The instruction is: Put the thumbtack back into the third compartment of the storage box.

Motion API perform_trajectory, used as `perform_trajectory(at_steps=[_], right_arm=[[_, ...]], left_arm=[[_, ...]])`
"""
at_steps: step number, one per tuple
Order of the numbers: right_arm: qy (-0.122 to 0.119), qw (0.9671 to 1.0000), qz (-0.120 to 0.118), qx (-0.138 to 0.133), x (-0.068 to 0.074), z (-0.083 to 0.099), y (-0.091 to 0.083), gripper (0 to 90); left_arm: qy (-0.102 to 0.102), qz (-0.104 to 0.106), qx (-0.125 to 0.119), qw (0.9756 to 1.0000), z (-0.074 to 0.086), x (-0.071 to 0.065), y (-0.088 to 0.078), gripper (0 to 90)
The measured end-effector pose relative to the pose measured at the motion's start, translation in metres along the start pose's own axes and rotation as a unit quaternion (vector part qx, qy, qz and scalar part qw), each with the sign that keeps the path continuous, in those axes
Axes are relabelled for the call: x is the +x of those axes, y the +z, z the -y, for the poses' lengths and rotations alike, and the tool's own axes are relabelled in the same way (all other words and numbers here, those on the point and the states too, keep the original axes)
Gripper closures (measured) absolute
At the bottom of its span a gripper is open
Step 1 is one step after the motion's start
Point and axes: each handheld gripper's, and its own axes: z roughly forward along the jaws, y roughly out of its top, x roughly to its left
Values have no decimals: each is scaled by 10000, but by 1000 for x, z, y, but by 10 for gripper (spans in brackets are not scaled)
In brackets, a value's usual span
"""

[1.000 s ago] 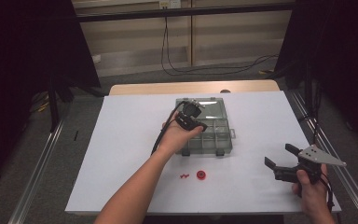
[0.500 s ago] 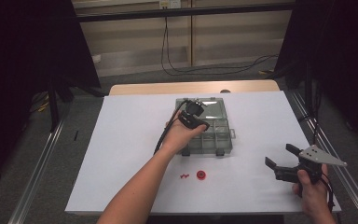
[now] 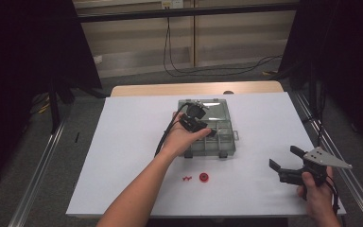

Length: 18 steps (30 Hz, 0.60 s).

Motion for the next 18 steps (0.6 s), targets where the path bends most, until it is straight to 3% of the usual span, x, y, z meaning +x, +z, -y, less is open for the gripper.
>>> perform_trajectory(at_steps=[2,7,12,18], right_arm=[[-8,10000,1,0,0,0,0,33],[-17,10000,-1,2,1,0,0,33],[-35,10000,-1,11,1,0,1,33],[-47,10000,-7,5,1,0,0,33]], left_arm=[[-77,-123,-85,9999,2,-2,-2,339],[-110,0,-257,9996,5,-4,-10,192],[-30,91,-161,9998,8,-9,-16,29],[55,92,-231,9997,17,-12,-24,0]])
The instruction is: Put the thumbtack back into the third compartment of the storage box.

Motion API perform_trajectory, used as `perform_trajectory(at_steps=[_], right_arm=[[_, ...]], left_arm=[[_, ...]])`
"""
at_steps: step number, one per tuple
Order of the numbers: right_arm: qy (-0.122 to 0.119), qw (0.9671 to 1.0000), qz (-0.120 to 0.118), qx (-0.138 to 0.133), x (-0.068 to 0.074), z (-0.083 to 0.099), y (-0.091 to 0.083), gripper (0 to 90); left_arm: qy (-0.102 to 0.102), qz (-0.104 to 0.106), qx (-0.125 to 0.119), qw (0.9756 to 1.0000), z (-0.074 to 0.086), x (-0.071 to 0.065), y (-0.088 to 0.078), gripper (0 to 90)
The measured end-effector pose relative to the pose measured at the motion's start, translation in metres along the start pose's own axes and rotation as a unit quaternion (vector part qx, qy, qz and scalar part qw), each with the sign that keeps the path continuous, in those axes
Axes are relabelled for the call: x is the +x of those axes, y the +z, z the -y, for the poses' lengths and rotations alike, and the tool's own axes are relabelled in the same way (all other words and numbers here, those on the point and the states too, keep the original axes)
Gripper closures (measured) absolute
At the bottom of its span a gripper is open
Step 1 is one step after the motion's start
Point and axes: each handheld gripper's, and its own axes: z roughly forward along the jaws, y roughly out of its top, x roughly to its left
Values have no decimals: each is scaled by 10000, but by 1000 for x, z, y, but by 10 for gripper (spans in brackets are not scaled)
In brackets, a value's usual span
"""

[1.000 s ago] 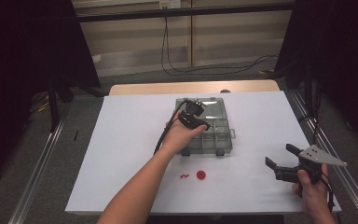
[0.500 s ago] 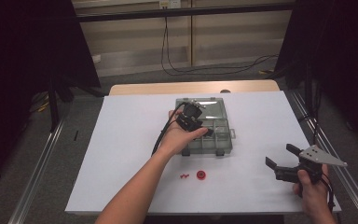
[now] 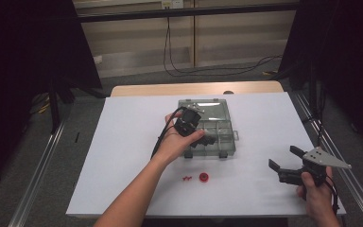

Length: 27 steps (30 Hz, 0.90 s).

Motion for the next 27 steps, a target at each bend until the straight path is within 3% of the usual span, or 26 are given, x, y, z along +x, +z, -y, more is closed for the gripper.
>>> perform_trajectory(at_steps=[10,27], right_arm=[[-11,10000,-37,7,2,-1,0,33],[-44,10000,-69,-18,3,-1,1,27]], left_arm=[[79,-175,93,9998,13,-4,-11,0],[138,-143,115,9997,31,-18,-20,8]])
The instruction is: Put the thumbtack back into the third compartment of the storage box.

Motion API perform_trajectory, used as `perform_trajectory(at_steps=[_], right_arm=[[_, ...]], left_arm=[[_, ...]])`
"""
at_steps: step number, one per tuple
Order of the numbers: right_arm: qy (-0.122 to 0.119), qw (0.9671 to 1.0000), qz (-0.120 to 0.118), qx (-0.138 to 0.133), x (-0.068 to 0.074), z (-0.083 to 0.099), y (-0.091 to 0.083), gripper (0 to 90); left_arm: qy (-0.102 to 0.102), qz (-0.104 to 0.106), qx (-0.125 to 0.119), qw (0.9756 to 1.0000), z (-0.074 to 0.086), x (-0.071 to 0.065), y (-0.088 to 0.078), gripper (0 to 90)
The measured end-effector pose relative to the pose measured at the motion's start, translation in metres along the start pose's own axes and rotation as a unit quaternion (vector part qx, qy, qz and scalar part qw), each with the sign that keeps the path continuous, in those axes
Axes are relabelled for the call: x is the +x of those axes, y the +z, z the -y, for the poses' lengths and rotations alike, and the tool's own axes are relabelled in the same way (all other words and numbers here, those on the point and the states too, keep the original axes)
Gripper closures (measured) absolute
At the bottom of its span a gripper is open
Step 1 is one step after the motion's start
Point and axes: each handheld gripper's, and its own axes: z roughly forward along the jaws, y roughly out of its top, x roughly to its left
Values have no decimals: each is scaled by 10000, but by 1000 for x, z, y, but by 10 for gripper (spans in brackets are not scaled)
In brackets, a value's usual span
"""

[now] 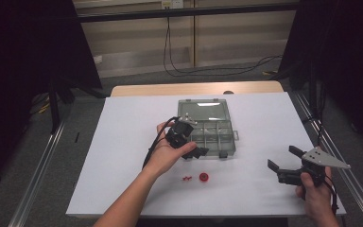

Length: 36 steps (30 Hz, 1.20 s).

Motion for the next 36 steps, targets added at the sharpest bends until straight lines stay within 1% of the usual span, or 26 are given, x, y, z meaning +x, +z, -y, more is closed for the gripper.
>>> perform_trajectory(at_steps=[3,4,5,6,7,8,10,11,12,13,15,16,18,20,21,22,23,24,25,26,27,30,33,36], right_arm=[[-8,10000,11,-1,0,0,0,27],[1,10000,6,3,0,0,0,27],[-3,10000,13,5,0,0,0,27],[-6,10000,16,5,0,0,0,27],[9,10000,9,10,0,0,0,27],[4,10000,11,10,0,0,0,27],[-1,10000,16,5,0,0,0,27],[-8,10000,7,9,0,0,0,27],[-16,10000,14,5,0,0,1,28],[-11,10000,13,5,1,0,1,27],[-10,10000,10,5,1,0,1,27],[-8,10000,9,6,1,0,1,28],[-11,10000,8,3,1,0,1,28],[-19,10000,15,3,1,1,1,28],[-24,10000,15,5,1,1,1,28],[-24,10000,17,7,1,1,1,28],[-21,10000,16,12,1,1,1,28],[-21,10000,15,12,1,1,1,28],[-13,10000,10,18,1,1,1,28],[-13,10000,9,22,1,1,1,28],[-6,10000,24,20,1,1,1,29],[-13,10000,29,21,1,1,1,29],[-9,10000,29,22,1,1,1,29],[-15,10000,33,23,1,1,1,29]], left_arm=[[15,-5,7,10000,3,-2,-2,10],[-40,-1,6,10000,5,-3,-2,10],[28,12,22,10000,6,-2,-3,11],[-10,15,32,10000,7,-3,-3,11],[11,27,28,10000,8,-3,-4,12],[-40,24,1,10000,9,-5,-4,13],[47,31,34,10000,11,-5,-6,16],[7,27,14,10000,13,-7,-6,17],[71,35,59,10000,13,-7,-7,20],[9,34,29,10000,15,-9,-7,22],[13,13,30,10000,17,-10,-7,24],[63,17,52,10000,18,-10,-8,25],[62,30,64,10000,20,-12,-9,27],[106,31,69,9999,22,-13,-10,29],[54,38,76,9999,23,-14,-10,30],[75,16,60,10000,24,-15,-10,30],[123,25,107,9999,25,-15,-12,30],[99,-6,77,9999,26,-16,-12,30],[95,36,100,9999,27,-16,-12,30],[77,33,81,9999,28,-17,-12,30],[95,51,111,9999,29,-17,-13,30],[53,62,58,10000,32,-19,-14,30],[68,65,33,10000,35,-20,-16,34],[-5,42,21,10000,39,-22,-17,37]])
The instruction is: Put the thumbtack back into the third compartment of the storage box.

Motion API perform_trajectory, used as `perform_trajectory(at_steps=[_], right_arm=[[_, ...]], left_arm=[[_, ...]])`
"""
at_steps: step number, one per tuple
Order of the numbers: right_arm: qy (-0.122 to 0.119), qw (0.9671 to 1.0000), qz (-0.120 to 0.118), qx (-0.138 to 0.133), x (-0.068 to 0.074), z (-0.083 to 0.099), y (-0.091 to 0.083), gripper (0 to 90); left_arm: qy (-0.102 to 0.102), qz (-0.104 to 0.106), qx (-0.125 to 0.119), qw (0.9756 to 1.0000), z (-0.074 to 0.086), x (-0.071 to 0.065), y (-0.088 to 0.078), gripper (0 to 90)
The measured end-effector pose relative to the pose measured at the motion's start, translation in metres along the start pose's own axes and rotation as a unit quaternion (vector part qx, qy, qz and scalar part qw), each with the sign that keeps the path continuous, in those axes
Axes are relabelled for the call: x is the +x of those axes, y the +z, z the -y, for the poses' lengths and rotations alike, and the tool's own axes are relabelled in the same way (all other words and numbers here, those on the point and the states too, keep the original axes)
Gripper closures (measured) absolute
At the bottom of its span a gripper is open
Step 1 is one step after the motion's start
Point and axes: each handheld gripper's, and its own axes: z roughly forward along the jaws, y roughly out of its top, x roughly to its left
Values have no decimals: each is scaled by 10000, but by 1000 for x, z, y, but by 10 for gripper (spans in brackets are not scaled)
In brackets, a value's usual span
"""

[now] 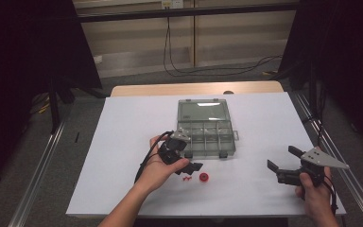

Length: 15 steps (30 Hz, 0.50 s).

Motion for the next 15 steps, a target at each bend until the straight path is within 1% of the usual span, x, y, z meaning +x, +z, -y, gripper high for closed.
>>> perform_trajectory(at_steps=[2,5,6,7,10,12,13,15], right_arm=[[-8,10000,-15,1,0,0,0,29],[-12,10000,-5,3,0,0,0,30],[6,10000,5,12,0,0,0,30],[13,10000,9,12,0,0,0,31],[-9,10000,17,6,0,0,0,31],[-11,10000,20,7,0,0,0,31],[-12,10000,14,10,0,0,0,31],[-15,10000,22,12,0,0,0,31]], left_arm=[[15,-6,19,10000,3,0,-1,37],[-25,6,1,10000,7,-2,-2,42],[36,20,51,10000,8,-1,-3,46],[26,22,44,10000,9,-2,-3,50],[-2,51,27,10000,13,-3,-4,73],[56,58,70,9999,15,-3,-5,82],[25,56,70,10000,16,-4,-5,93],[73,83,106,9999,18,-4,-6,118]])
